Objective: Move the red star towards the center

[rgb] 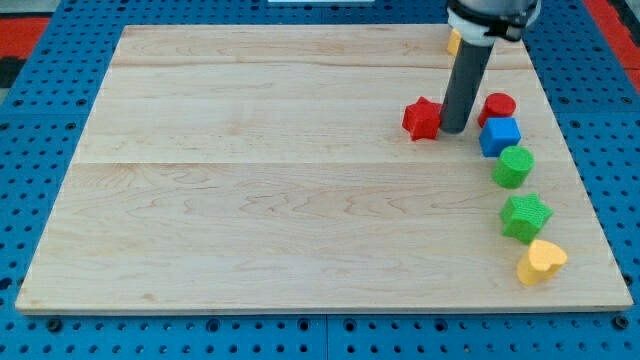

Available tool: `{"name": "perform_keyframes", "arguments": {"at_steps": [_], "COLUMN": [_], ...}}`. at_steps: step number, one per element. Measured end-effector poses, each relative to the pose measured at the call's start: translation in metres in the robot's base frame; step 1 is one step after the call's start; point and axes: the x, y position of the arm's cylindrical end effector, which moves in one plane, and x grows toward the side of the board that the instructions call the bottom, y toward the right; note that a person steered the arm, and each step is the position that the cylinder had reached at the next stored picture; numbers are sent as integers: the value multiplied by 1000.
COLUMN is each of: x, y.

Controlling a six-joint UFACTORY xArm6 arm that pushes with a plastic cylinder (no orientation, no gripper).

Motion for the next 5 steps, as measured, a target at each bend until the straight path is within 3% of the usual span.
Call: {"name": "perform_keyframes", "arguments": {"at_steps": [1, 2, 4, 5], "x": [-3, -18, -58, -81], "y": [-34, -17, -38, -92]}}
